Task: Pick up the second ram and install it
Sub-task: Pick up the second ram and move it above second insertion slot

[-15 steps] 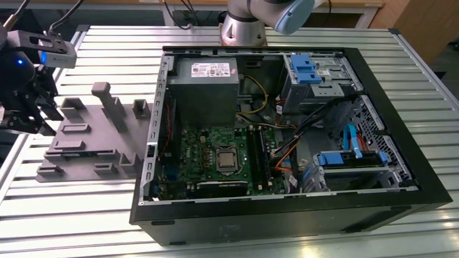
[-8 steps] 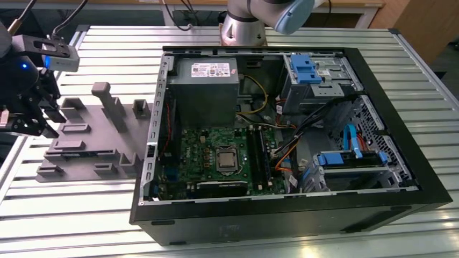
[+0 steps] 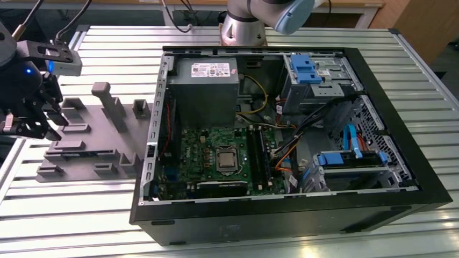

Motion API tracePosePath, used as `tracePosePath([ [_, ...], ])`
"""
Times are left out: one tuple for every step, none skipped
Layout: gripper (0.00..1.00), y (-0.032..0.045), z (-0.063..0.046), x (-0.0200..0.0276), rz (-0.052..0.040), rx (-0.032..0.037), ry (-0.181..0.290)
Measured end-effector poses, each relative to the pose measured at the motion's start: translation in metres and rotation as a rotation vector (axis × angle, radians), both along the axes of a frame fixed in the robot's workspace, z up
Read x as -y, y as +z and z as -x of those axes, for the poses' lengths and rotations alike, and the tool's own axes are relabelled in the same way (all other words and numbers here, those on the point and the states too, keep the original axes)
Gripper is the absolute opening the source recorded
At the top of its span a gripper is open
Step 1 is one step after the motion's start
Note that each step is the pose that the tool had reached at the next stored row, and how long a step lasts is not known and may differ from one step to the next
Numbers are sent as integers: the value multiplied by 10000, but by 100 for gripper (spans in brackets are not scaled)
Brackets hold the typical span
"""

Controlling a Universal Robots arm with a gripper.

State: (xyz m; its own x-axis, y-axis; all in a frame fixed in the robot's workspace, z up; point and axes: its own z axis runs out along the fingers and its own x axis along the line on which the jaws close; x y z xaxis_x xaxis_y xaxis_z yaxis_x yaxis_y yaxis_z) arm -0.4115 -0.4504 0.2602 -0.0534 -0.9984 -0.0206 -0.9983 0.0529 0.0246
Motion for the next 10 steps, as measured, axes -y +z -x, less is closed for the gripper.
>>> tracePosePath([
  [42, -13, 0, 2, 0, 0, 1],
  [42, -25, 0, 5, 0, 0, 1],
  [42, -34, 0, 9, 1, -1, 0],
  [42, -42, 0, 15, 1, -2, 1],
  [42, -54, 0, 19, 0, 0, 0],
  [42, -67, 0, 22, 0, 0, 0],
  [42, -83, 0, 23, -1, 1, -1],
  [42, -96, 0, 24, 0, 0, -1],
  [42, -109, -1, 26, 0, 0, -1],
  [42, -123, -2, 27, 0, 0, -1],
])
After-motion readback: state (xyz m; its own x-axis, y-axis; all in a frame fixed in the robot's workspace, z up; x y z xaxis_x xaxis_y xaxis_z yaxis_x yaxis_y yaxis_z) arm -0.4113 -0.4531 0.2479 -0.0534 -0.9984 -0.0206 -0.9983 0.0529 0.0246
